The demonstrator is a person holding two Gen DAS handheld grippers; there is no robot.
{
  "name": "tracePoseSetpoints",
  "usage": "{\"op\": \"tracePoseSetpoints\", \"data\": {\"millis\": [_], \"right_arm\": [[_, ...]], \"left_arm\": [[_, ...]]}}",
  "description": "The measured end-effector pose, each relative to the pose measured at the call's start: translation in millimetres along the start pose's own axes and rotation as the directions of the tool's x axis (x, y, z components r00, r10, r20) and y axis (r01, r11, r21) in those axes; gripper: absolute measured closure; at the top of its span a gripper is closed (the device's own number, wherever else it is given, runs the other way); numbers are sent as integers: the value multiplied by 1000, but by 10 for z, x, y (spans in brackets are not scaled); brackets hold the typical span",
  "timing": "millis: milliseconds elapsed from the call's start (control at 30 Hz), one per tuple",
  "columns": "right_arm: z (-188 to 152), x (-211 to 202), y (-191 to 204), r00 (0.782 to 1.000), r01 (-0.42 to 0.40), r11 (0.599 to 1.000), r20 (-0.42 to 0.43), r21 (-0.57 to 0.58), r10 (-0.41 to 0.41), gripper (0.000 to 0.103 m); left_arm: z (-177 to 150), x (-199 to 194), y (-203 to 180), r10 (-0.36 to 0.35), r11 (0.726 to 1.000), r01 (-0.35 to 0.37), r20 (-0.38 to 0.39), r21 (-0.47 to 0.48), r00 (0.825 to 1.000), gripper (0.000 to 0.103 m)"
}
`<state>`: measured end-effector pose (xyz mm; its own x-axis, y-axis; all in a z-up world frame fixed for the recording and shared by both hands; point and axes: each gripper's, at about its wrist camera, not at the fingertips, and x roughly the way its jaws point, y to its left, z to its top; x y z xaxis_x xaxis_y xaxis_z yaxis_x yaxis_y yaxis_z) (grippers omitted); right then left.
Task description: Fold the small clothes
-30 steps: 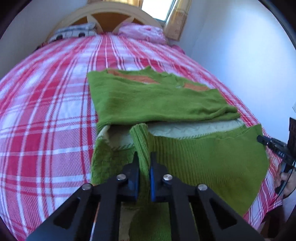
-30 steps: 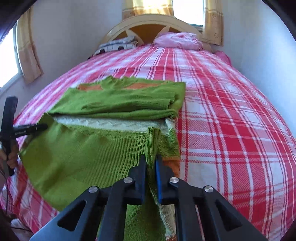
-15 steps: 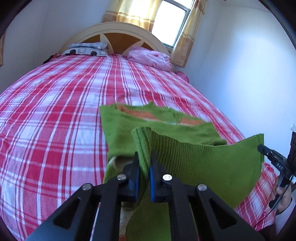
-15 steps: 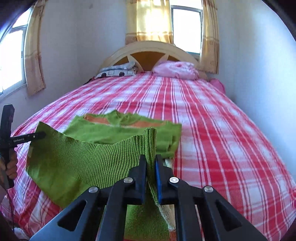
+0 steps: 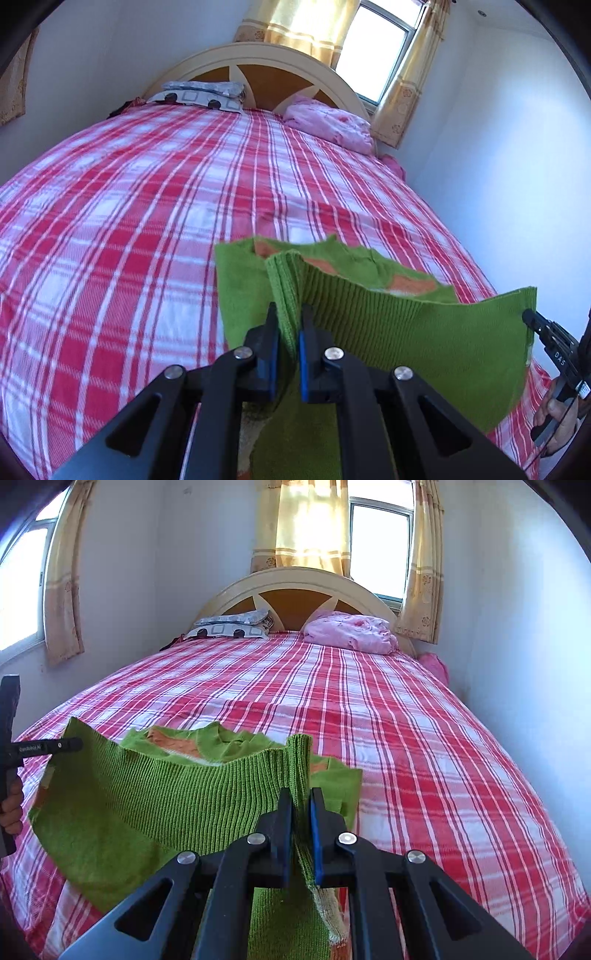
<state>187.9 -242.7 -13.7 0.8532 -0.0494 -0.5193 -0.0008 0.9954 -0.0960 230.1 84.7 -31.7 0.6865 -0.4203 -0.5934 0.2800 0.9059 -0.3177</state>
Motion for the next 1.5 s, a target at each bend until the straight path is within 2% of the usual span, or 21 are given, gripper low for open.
{"op": "tracePoseSetpoints", "data": {"millis": [33, 200, 333, 467, 600, 767, 933, 1067, 1133, 1267, 1333, 1400, 1433, 1467, 1500], "right_arm": [[45, 63, -3, 1000, 1, 1000, 2, -4, -1, 95], [260, 370, -35, 1000, 17, 1000, 8, -24, -17, 95], [365, 660, -65, 999, 32, 999, -1, -24, -32, 96], [350, 796, -59, 999, 32, 999, -12, -31, -32, 96], [381, 920, -61, 998, 56, 997, -5, -54, -56, 96], [560, 1106, -134, 998, 68, 997, 13, -43, -67, 96], [730, 1504, -215, 994, 107, 994, 5, -36, -107, 97], [616, 1899, -254, 988, 146, 989, -41, -36, -147, 97], [513, 2087, -239, 981, 176, 982, -66, -65, -180, 97], [423, 2264, -242, 964, 223, 970, -123, -100, -235, 97], [386, 2436, -224, 934, 270, 953, -202, -140, -295, 97], [340, 2610, -244, 889, 308, 935, -296, -175, -348, 94], [330, 2644, -275, 877, 318, 933, -321, -171, -358, 94], [337, 2633, -338, 881, 303, 943, -337, -137, -332, 94], [354, 2556, -435, 901, 263, 962, -338, -72, -272, 94]], "left_arm": [[71, 45, 5, 14, 1000, -14, 6, 0, 1000, 97], [336, 289, 46, 34, 999, -34, 7, -1, 999, 97], [394, 478, 64, 41, 999, -41, -27, 15, 999, 97], [370, 601, 112, 70, 997, -69, -16, 31, 997, 97], [483, 734, 191, 75, 997, -75, -27, -5, 997, 97], [703, 880, 204, 93, 996, -93, -2, -10, 996, 97], [870, 1187, 235, 149, 989, -149, 8, -17, 989, 98], [848, 1543, 341, 233, 972, -233, -22, -14, 972, 98], [802, 1679, 436, 250, 967, -252, -56, -35, 967, 98], [783, 1774, 553, 227, 968, -236, -108, -84, 968, 98], [783, 1804, 531, 238, 966, -249, -128, -71, 963, 98], [800, 1777, 494, 241, 967, -250, -136, -53, 961, 98], [806, 1744, 467, 241, 968, -248, -136, -40, 961, 98], [812, 1673, 430, 244, 968, -249, -132, -19, 961, 98], [812, 1536, 373, 244, 970, -244, -115, 13, 963, 98]]}}
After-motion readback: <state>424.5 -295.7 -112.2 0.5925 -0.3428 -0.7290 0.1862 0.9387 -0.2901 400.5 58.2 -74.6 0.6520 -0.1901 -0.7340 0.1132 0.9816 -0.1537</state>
